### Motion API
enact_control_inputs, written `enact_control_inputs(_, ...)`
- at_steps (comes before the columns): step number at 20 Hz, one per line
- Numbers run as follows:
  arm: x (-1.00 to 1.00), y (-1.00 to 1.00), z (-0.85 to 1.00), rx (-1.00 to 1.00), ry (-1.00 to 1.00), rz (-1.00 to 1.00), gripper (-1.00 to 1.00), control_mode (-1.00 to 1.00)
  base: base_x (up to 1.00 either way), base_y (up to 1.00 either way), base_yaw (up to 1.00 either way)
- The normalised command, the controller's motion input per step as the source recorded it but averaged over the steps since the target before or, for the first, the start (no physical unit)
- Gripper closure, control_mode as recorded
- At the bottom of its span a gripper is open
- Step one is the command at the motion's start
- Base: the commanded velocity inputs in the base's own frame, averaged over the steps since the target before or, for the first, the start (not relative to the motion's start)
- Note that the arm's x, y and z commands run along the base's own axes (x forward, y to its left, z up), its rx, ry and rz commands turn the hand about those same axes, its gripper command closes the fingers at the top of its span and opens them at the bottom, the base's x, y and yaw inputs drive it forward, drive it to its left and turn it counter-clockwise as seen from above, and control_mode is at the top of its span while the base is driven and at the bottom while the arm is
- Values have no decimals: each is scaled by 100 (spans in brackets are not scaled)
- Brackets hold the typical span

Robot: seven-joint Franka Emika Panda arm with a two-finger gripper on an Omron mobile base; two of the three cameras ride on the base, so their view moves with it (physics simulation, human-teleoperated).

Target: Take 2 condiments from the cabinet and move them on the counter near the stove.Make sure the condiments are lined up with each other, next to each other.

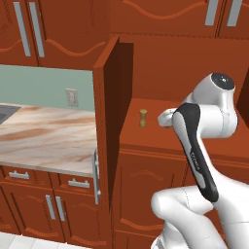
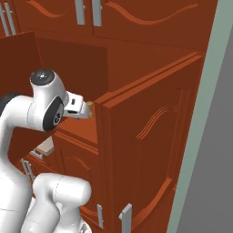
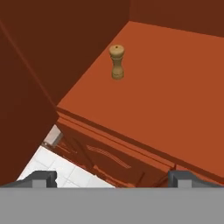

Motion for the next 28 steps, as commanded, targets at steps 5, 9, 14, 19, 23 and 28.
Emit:
enact_control_inputs(5, 31, 5, 0, -3, 12, 14, -100, -100, 0, 0, 0)
enact_control_inputs(9, 34, 15, -9, -7, 3, 1, -100, -100, 0, 0, 0)
enact_control_inputs(14, 33, 2, -4, -4, 3, 0, -100, -100, 0, 0, 0)
enact_control_inputs(19, 42, 0, -10, 0, 0, 0, -100, -100, 0, 0, 0)
enact_control_inputs(23, 40, 4, -17, 0, 0, 0, -100, -100, 0, 0, 0)
enact_control_inputs(28, 33, 3, -18, 0, 0, 0, -100, -100, 0, 0, 0)
